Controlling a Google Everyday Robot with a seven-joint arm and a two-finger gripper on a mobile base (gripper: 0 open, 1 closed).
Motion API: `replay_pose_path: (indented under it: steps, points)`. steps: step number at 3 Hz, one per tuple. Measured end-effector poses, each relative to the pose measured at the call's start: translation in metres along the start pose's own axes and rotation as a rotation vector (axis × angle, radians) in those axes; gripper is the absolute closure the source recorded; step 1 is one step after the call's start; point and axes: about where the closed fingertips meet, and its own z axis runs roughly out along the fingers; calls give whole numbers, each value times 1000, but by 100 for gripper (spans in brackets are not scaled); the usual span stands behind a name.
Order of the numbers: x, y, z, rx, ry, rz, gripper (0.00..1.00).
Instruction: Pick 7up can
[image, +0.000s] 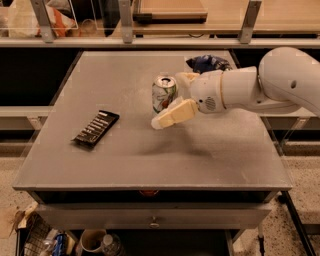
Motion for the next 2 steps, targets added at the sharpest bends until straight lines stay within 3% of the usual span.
replay_pose_path:
  steps: [2]
  points:
    - [-10,10,24,-26,-29,-5,0]
